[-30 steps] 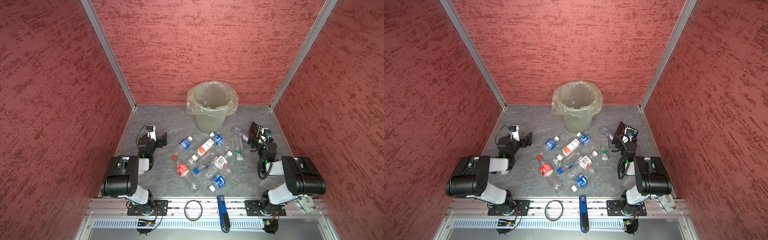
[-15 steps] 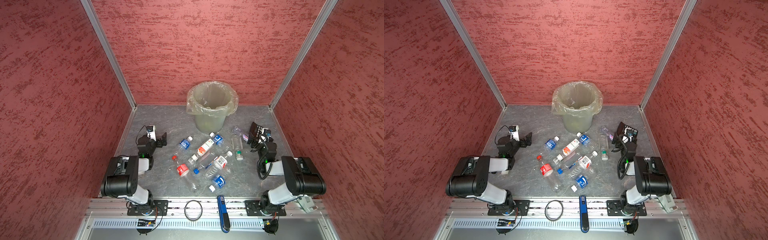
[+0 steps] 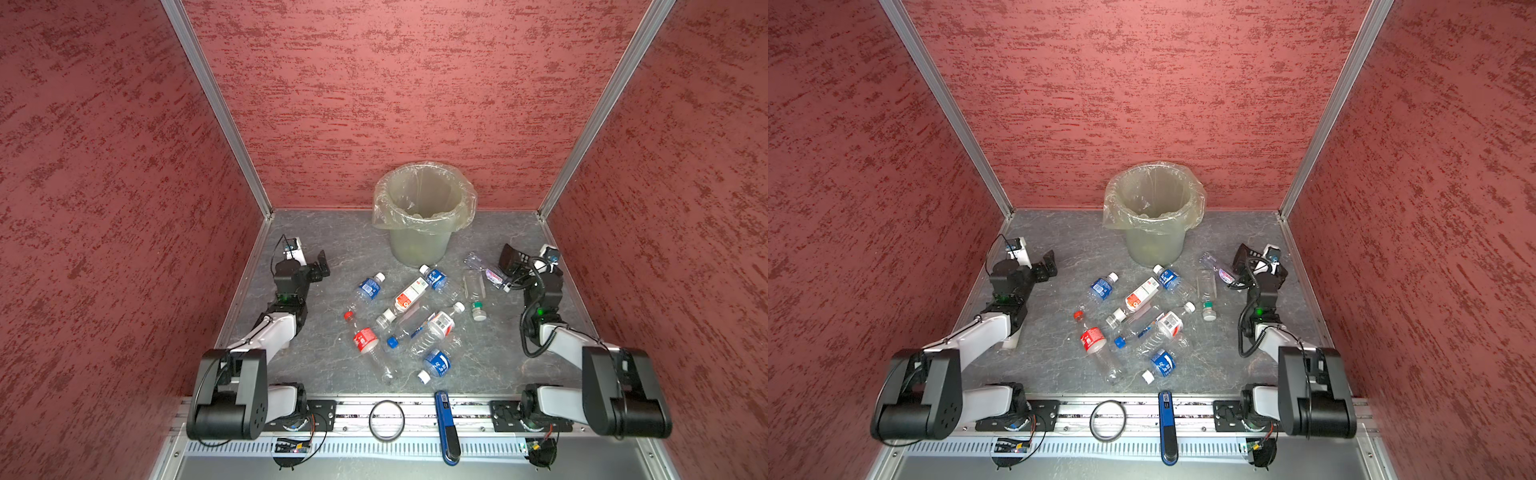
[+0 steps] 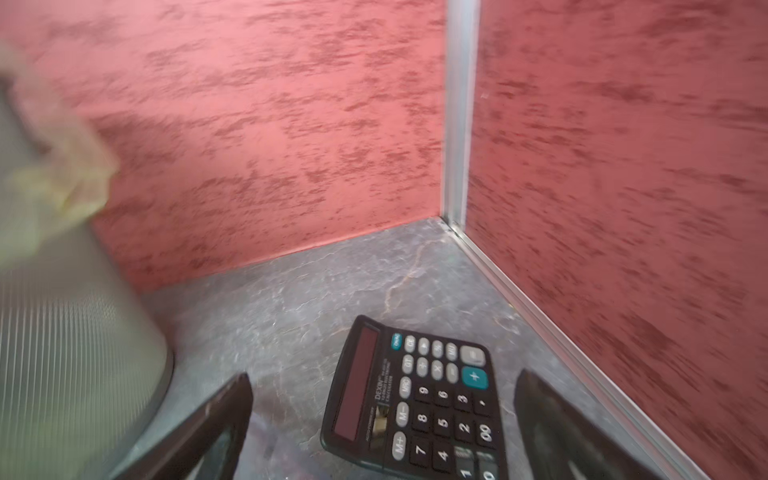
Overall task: Throw the plastic bottles in the bin
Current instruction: 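Reach the left gripper to the blue-label bottle while the right gripper advances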
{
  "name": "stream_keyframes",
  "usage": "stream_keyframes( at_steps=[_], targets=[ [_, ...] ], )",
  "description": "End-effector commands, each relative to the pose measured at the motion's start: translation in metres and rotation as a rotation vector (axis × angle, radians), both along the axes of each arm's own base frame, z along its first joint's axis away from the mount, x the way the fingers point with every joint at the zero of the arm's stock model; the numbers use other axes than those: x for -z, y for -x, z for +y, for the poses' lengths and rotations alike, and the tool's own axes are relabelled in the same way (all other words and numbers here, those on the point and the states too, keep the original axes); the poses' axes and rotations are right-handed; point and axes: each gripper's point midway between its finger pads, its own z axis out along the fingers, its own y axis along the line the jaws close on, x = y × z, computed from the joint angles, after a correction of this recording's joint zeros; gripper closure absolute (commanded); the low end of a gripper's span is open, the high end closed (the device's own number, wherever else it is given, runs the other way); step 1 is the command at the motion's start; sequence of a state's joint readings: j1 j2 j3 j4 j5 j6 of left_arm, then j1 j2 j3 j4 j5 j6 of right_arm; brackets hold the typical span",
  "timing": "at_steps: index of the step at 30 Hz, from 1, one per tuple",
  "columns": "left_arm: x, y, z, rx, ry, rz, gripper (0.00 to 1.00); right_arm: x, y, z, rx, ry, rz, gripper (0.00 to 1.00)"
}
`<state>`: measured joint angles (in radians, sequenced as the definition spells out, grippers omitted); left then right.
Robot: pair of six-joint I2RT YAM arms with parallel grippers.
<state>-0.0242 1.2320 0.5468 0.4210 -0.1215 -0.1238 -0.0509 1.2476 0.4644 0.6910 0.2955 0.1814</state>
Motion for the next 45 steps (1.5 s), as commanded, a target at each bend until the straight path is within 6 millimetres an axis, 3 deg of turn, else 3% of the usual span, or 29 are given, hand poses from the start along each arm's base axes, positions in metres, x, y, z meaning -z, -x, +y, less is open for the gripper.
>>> stream_keyframes(
  at_steps=[1, 4, 10, 17, 22, 25, 31, 35, 40, 45],
  targets=[
    [0.004, 0.021, 0.012, -0.138, 0.048, 0.104, 0.01, 0.010, 0.018, -0.031, 0.251, -0.169, 0.147, 0.01],
    [-0.020, 0.029, 0.005, -0.151, 0.080, 0.103, 0.01, -0.005, 0.022, -0.028, 0.279, -0.257, 0.207, 0.01],
    [-0.037, 0.052, -0.012, -0.102, 0.143, 0.157, 0.01, -0.035, 0.028, 0.030, 0.079, -0.205, 0.223, 0.01],
    [-0.006, 0.087, -0.016, -0.128, 0.194, 0.348, 0.01, -0.009, 0.034, 0.110, -0.169, -0.147, 0.415, 0.01],
    [0.018, 0.100, -0.055, 0.010, 0.205, 0.452, 0.01, 0.006, 0.043, 0.144, -0.308, -0.166, 0.486, 0.03],
    [0.025, 0.100, -0.089, 0.158, 0.179, 0.475, 0.10, 0.015, 0.048, 0.163, -0.366, -0.146, 0.531, 0.03],
    [0.036, 0.078, -0.140, 0.380, 0.070, 0.531, 0.18, 0.033, 0.063, 0.182, -0.463, -0.140, 0.572, 0.03],
    [0.051, 0.062, -0.164, 0.472, -0.014, 0.592, 0.17, 0.040, 0.069, 0.186, -0.488, -0.134, 0.602, 0.03],
    [0.064, 0.049, -0.176, 0.515, -0.069, 0.645, 0.21, 0.042, 0.072, 0.186, -0.492, -0.136, 0.619, 0.03],
    [0.073, 0.049, -0.177, 0.538, -0.094, 0.675, 0.24, 0.041, 0.073, 0.186, -0.492, -0.125, 0.628, 0.03]
  ],
)
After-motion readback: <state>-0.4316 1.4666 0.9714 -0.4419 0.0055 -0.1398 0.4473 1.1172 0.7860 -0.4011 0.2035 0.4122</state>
